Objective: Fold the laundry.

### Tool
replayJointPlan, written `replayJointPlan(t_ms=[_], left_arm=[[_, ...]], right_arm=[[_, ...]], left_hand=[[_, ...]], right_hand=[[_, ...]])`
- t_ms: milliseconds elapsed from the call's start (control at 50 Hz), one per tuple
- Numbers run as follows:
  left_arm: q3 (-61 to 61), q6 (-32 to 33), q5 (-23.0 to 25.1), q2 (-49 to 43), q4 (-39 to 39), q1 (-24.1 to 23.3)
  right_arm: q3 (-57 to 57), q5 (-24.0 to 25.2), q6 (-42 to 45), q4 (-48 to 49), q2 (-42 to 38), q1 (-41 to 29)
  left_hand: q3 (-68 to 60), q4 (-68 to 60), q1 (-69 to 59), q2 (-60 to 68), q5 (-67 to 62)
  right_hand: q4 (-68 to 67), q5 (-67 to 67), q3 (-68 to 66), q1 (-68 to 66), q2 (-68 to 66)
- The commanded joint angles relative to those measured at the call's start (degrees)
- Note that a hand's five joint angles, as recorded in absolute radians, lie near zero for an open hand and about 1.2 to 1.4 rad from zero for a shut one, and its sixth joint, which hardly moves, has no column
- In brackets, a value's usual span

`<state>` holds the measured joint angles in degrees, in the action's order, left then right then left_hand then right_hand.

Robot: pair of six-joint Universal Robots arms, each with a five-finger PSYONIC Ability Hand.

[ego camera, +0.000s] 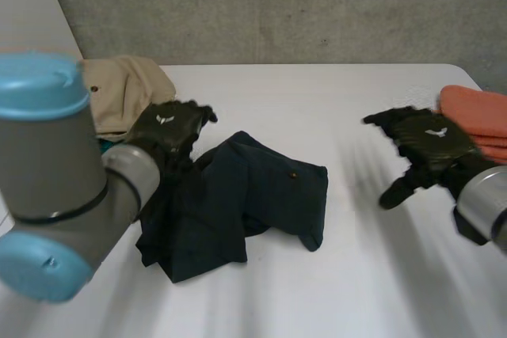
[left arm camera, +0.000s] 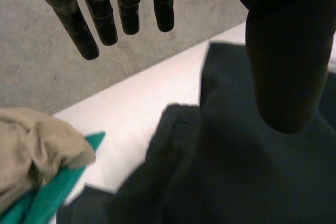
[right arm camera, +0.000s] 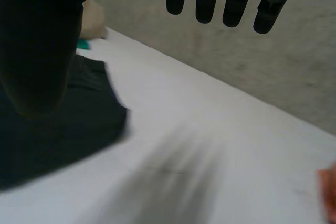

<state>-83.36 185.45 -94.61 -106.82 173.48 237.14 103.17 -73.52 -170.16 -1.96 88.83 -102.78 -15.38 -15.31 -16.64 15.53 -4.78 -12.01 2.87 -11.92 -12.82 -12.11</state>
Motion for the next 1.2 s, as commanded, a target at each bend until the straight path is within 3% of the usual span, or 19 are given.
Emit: replayJointPlan(t_ms=[20, 100, 180, 220, 260, 280, 300, 320, 400, 460, 560, 640, 740, 840, 960, 1080, 1200], left_arm=[[-11.2, -2.02, -0.31, 1.97, 3.44, -0.54], [-14.28, -5.18, -0.4, 0.91, 10.03, -0.54], [-14.73, -5.54, -0.75, -2.07, 15.3, -0.1], [-14.11, -5.37, -0.84, -3.83, 16.37, -0.02], [-13.5, -5.37, -1.1, -4.88, 16.54, -0.02], [-12.8, -5.37, -1.1, -5.41, 16.46, -0.02], [-12.53, -5.37, -1.1, -5.42, 16.37, -0.02], [-12.18, -5.28, -1.01, -5.5, 16.37, -0.1], [-11.57, -4.49, -0.84, -4.19, 15.75, -0.72], [-10.51, -2.21, -0.66, 2.12, 14.18, -0.81], [-6.83, 0.96, 0.48, 12.68, 11.54, 0.07], [-0.94, 1.14, 2.32, 18.57, 6.8, -0.28], [10.55, 0.44, 6.53, 23.58, -2.86, -0.1], [17.87, -1.49, 8.57, 23.76, -5.78, 0.42], [19.99, -2.47, 9.01, 17.1, -5.61, 1.56], [21.04, -2.2, 8.92, 1.2, -3.33, 5.34], [30.6, -1.06, 9.09, -15.57, 8.77, 7.63]], right_arm=[[-3.23, -7.93, -3.68, -0.06, -9.79, -13.04], [-5.69, -13.38, -6.05, 2.21, -17.09, -17.88], [-7.63, -15.77, -6.68, 7.83, -24.12, -20.52], [-8.51, -16.21, -6.68, 9.95, -26.33, -21.32], [-10.08, -16.91, -6.68, 12.58, -28.61, -22.28], [-10.62, -17.18, -6.5, 13.12, -29.06, -22.46], [-11.23, -17.44, -6.24, 13.39, -29.41, -22.55], [-12.37, -18.06, -5.98, 13.65, -29.42, -22.55], [-14.22, -19.38, -5.71, 13.74, -27.76, -22.11], [-15.28, -19.38, -3.87, 13.39, -22.67, -21.76], [-18.34, -18.68, 8.4, 10.59, -7.66, -19.05], [-24.3, -17.63, 17.11, 4.1, -2.19, -17.02], [-36.53, -17.45, 19.51, -5.14, -0.24, -17.02], [-47.69, -17.1, 19.51, -11.65, -0.85, -16.57], [-53.42, -17.1, 19.43, -13.77, -8.66, -15.7], [-53.34, -17.45, 19.16, -13.24, -18.06, -15.17], [-55.18, -19.9, 17.76, -4.21, -31.78, -15.17]], left_hand=[[1.63, 1.57, 2.89, -1.78, 1.03], [0.63, 0.56, 1.88, -0.77, 0.03], [-3.23, -3.3, -1.98, 3.08, -3.83], [-10.94, -11.01, -9.68, 10.79, -11.54], [-26.54, -26.6, -25.28, 26.39, -27.14], [-45.78, -45.84, -44.52, 45.63, -46.38], [-54.79, -54.86, -53.54, 54.65, -55.4], [-63.54, -63.61, -62.29, 63.4, -64.15], [-64.62, -64.69, -63.36, 64.47, -65.22], [-64.62, -64.69, -63.36, 64.47, -65.22], [-64.62, -64.69, -63.36, 64.47, -65.22], [-64.62, -64.69, -63.36, 64.47, -65.22], [-64.62, -64.69, -63.36, 64.47, -65.22], [-64.62, -64.69, -63.36, 64.47, -65.22], [-64.62, -64.69, -63.36, 64.47, -65.22], [-64.62, -64.69, -63.36, 64.47, -65.22], [-64.62, -64.69, -63.36, 64.47, -65.22]], right_hand=[[0.08, -0.94, -0.01, 0.89, 0.18], [-0.43, -0.43, -0.52, 0.39, -0.32], [-4.44, 3.58, -4.53, -3.63, -4.34], [-9.82, 8.96, -9.91, -9.0, -9.71], [-26.23, 25.37, -26.32, -25.41, -26.12], [-33.5, 32.64, -33.59, -32.68, -33.39], [-42.06, 41.2, -42.15, -41.25, -41.96], [-64.46, 63.6, -64.55, -63.65, -64.36], [-67.99, 67.13, -68.08, -67.18, -67.89], [-67.99, 67.13, -68.08, -67.18, -67.89], [-67.99, 67.13, -68.08, -67.18, -67.89], [-67.99, 67.13, -68.08, -67.18, -67.89], [-67.99, 67.13, -68.08, -67.18, -67.89], [-67.99, 67.13, -68.08, -67.18, -67.89], [-67.99, 67.13, -68.08, -67.18, -67.89], [-67.99, 67.13, -68.08, -67.18, -67.89], [-67.99, 67.13, -68.08, -67.18, -67.89]])
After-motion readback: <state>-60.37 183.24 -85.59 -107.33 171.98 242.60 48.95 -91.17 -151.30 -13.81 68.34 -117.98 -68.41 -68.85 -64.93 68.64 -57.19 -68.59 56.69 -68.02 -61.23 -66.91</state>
